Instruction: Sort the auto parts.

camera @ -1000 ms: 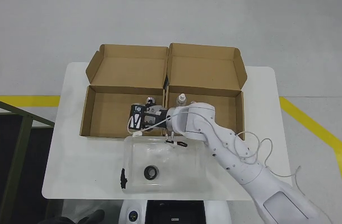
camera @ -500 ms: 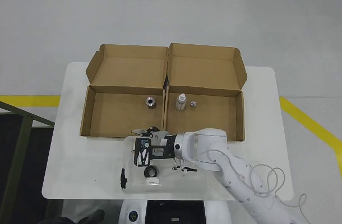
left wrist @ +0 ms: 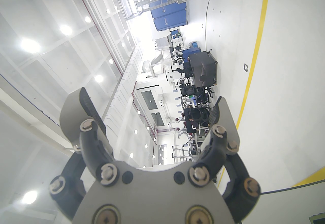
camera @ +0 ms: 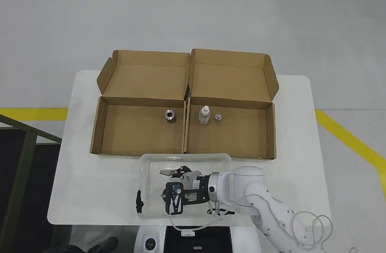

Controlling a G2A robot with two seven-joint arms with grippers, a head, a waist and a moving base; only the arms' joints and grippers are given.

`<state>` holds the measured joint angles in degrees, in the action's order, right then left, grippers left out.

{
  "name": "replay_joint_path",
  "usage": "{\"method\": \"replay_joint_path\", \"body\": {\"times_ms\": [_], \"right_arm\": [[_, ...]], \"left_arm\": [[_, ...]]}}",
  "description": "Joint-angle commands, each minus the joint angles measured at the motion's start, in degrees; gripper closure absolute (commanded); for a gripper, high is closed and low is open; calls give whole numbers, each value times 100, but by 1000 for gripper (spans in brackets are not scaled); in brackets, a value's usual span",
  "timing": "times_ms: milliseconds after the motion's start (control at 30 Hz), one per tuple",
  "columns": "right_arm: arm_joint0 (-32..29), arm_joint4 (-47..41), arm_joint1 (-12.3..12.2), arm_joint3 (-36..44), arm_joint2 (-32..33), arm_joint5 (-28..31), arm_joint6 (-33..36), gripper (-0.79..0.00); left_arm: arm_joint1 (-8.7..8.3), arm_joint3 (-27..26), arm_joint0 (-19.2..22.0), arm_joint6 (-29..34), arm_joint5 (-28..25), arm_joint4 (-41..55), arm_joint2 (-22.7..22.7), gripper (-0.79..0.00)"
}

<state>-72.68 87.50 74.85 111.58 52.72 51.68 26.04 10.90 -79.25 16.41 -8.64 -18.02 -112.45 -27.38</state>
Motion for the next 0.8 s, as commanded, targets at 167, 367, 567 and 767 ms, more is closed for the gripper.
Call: {"method": "replay_joint_path", "body": {"times_ms": [167,367,567,767], "right_arm": [[-311,249,-131,-3,87,266,-117,-462],[-369,411,-187,-160,43,267,-217,-483],[-228,507,-194,-485,-89,180,-236,-493],[-1,501,-164,-810,-325,105,-278,-505]], "left_arm": [[0,0,0,0,0,0,0,-785],[0,0,0,0,0,0,0,-785],[0,0,0,0,0,0,0,-785],[0,0,0,0,0,0,0,-785]]}}
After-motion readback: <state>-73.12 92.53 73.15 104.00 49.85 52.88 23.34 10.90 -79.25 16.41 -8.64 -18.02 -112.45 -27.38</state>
